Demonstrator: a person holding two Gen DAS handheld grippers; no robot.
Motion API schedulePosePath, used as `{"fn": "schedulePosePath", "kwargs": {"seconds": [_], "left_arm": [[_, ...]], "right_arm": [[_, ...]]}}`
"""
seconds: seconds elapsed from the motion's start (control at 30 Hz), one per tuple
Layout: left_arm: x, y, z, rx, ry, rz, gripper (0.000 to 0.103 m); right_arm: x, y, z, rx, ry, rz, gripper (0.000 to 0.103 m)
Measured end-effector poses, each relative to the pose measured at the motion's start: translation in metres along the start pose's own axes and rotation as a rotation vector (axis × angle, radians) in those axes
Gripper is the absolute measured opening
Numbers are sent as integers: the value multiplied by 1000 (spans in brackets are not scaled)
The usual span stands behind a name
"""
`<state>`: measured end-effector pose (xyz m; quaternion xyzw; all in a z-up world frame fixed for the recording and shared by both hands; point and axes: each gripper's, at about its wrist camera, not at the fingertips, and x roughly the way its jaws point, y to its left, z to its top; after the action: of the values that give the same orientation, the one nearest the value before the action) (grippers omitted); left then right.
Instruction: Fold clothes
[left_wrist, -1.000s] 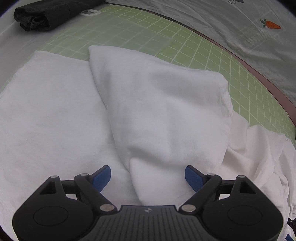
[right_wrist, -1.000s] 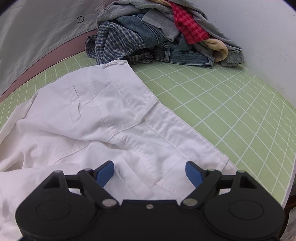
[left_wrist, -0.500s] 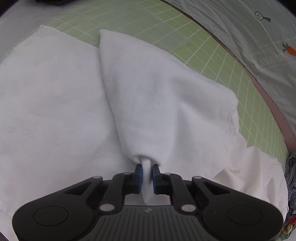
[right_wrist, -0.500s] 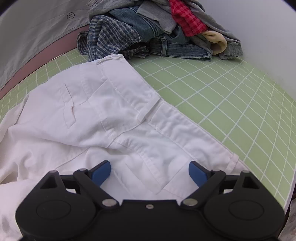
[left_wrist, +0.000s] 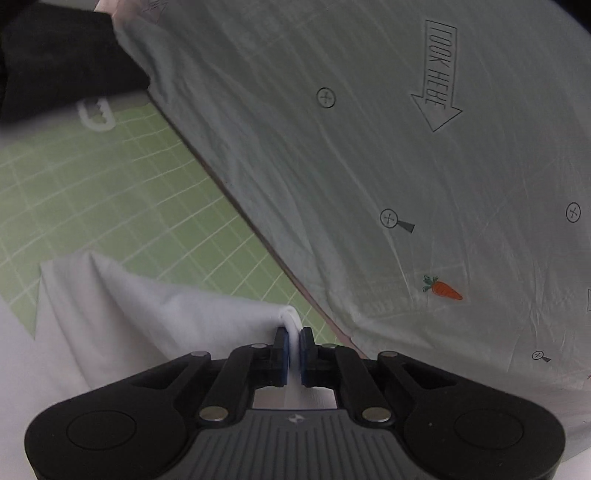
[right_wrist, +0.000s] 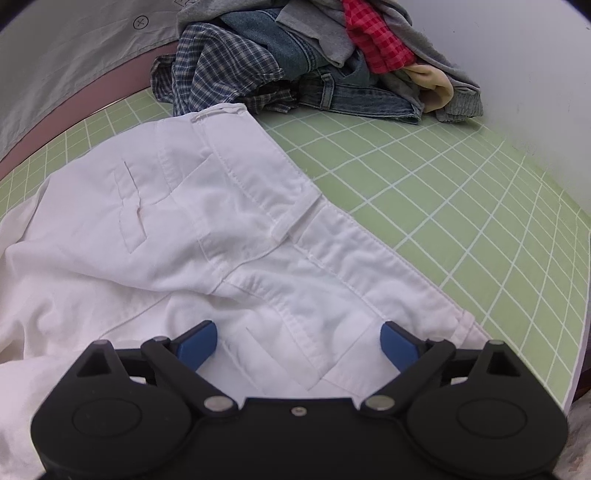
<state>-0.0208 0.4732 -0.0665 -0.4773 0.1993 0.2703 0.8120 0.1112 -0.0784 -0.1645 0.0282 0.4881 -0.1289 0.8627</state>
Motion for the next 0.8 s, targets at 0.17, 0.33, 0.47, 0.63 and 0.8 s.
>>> {"fn": "schedulePosePath", "kwargs": {"seconds": [0.17,0.33,0.47,0.63,0.8], "left_arm": [[24,-29,9,233,-18,68,56],[10,6,-4,243,-9,201,67],[-2,51,-5,226,15,344,67],[-1,87,-1,243,55,432,74],[5,115,8,265,91,473,79]], "right_arm": [[1,2,1,0,-2,-14,98],[0,2,-2,15,-12,-27,99],[-1,5,-3,25,-19,-53,100],[-1,11,-2,19,-26,-90,103],[-2,8,-5,74,-34,-99,103]]}}
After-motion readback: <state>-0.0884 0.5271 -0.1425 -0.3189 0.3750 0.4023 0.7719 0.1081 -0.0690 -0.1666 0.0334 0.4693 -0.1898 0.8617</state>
